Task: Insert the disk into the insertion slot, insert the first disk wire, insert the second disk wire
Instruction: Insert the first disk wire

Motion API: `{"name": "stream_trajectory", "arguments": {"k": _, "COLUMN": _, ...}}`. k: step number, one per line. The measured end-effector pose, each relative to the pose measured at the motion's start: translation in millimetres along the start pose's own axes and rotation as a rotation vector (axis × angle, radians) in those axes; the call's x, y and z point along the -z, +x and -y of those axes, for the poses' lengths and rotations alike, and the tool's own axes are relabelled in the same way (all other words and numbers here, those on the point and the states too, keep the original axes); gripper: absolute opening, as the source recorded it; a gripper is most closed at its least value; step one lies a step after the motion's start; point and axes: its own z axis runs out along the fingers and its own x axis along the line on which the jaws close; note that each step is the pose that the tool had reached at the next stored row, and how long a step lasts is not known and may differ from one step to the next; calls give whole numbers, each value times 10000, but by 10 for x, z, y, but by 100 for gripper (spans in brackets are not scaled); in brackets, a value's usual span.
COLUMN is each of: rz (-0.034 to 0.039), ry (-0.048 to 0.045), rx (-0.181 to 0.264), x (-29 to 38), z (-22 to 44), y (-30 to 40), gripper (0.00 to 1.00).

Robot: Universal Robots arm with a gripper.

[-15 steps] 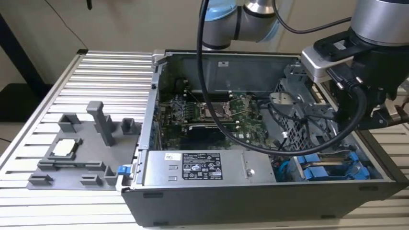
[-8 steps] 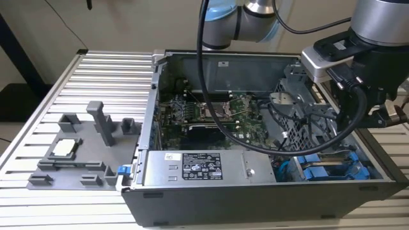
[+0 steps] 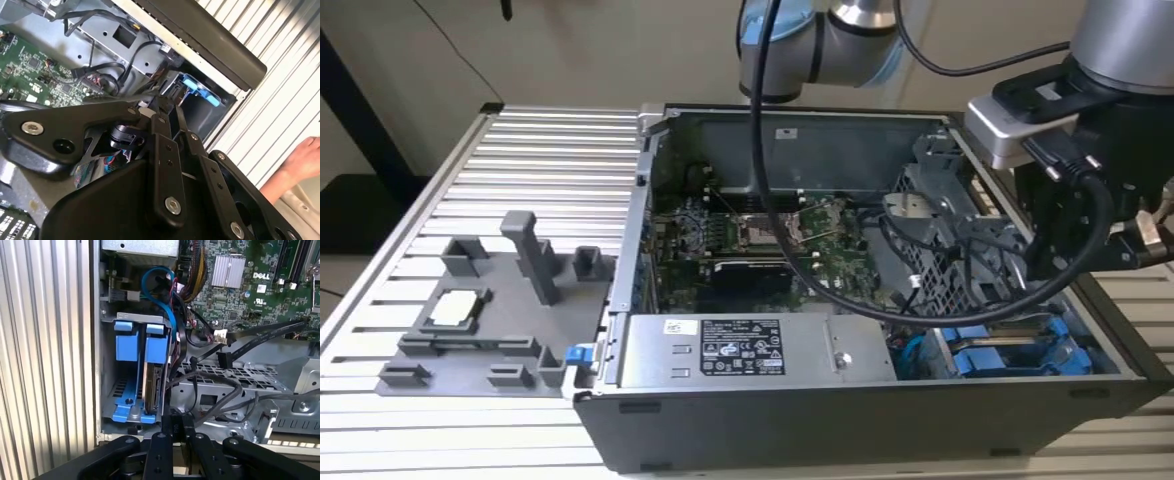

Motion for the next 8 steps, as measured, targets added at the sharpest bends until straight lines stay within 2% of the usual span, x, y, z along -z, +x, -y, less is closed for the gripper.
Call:
{"name": "stream_trajectory", "arguments": {"k": 4, "rz": -127, "ry": -491, "rx": 30, "x": -26, "z": 93, "y": 10, "gripper": 19}}
{"name": "stream_trajectory", "arguments": {"k": 8, "rz": -209, "ry": -1038, "rx": 50, "x": -52, "z": 186, "y": 18, "gripper": 19}}
